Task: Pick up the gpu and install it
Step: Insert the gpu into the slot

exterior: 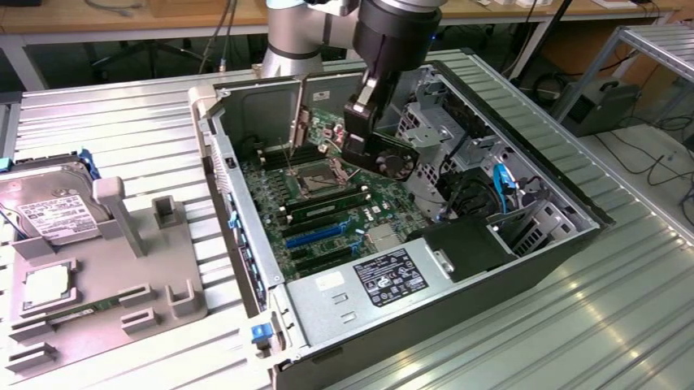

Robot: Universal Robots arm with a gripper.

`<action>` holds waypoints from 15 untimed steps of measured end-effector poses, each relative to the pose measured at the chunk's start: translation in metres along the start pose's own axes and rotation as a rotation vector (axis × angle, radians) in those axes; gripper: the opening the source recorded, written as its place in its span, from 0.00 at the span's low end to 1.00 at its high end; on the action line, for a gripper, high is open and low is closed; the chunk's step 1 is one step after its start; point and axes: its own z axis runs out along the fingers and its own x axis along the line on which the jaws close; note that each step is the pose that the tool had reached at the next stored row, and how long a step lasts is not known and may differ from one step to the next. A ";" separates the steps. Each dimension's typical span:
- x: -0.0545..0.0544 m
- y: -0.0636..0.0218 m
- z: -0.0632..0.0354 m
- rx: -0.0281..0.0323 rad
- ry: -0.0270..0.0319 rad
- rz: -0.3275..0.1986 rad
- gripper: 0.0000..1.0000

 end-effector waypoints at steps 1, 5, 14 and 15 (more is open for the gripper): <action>0.000 0.0000 0.0001 0.0006 0.0005 -0.018 0.29; 0.000 0.0000 0.0004 0.0028 0.0021 -0.086 0.29; 0.000 0.0000 0.0012 0.0070 0.0058 -0.238 0.29; 0.000 -0.0001 0.0012 0.0072 0.0060 -0.253 0.29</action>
